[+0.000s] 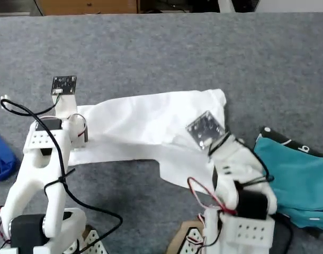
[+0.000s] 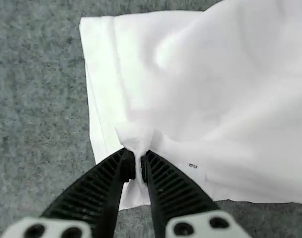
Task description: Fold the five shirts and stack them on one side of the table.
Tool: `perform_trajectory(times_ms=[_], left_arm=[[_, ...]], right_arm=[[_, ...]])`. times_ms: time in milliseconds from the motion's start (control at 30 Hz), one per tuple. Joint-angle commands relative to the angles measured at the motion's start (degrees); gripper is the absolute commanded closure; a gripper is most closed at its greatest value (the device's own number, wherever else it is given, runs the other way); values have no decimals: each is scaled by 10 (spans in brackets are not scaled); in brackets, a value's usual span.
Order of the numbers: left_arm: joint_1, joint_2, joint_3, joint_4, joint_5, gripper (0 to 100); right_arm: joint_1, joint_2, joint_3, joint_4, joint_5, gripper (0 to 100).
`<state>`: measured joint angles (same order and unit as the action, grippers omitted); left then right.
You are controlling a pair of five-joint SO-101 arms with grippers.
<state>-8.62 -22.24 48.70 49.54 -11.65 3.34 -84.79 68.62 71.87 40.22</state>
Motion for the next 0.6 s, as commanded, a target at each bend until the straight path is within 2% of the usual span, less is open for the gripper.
perform_trajectory(times_ms=[0, 233, 567], left_arm=[[-16, -14, 2, -22, -4, 981], [-20, 9, 1, -39, -4, 981], [-21, 20, 3, -35, -32, 981]], right_arm=[[8, -67, 13, 47, 19, 994], [32, -162, 47, 93, 64, 994], [47, -170, 53, 127, 145, 994]])
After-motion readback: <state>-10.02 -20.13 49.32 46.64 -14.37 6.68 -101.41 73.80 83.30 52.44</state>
